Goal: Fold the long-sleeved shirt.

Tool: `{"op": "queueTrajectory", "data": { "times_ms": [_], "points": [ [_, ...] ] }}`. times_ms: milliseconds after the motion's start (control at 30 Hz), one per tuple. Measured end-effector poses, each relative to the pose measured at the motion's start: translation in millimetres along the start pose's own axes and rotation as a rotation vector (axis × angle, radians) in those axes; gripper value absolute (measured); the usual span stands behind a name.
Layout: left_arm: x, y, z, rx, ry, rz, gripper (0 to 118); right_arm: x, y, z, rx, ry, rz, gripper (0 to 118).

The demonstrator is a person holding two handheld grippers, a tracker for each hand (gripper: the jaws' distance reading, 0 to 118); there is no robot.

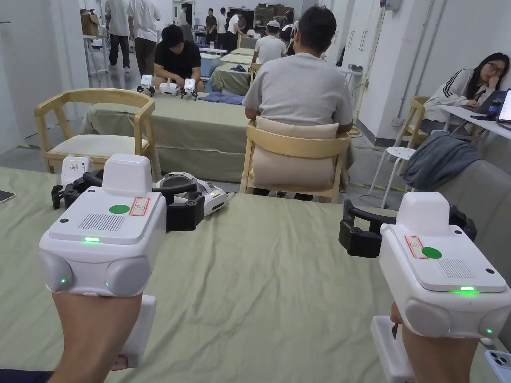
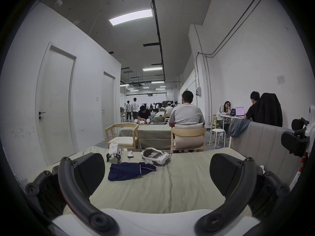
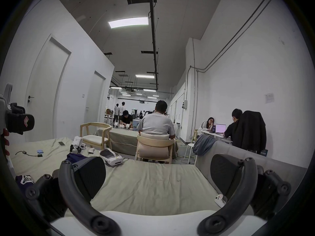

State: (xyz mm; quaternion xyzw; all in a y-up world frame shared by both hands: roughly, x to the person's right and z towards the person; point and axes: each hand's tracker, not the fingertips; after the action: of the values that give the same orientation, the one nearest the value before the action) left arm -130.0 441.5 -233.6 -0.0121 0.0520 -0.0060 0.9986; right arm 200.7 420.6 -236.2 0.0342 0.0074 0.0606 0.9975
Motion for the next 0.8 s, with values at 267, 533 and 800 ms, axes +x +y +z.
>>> {"op": "queueTrajectory", "data": {
  "times_ms": [267, 533, 800],
  "points": [
    [3.3, 0.2, 3.1, 0.006, 0.0, -0.005, 111, 2.7, -0.6, -1.5, 0.001, 0.002, -0.012, 118],
    [6.2, 3.2, 4.9, 0.013, -0.006, -0.006, 111, 6.0, -1.9, -2.3, 0.0, -0.003, -0.008, 118],
    [9.4, 5.7, 9.5, 0.013, -0.01, -0.002, 111, 8.8, -5.4, -5.3, 0.002, -0.003, -0.003, 118]
  ]
}}
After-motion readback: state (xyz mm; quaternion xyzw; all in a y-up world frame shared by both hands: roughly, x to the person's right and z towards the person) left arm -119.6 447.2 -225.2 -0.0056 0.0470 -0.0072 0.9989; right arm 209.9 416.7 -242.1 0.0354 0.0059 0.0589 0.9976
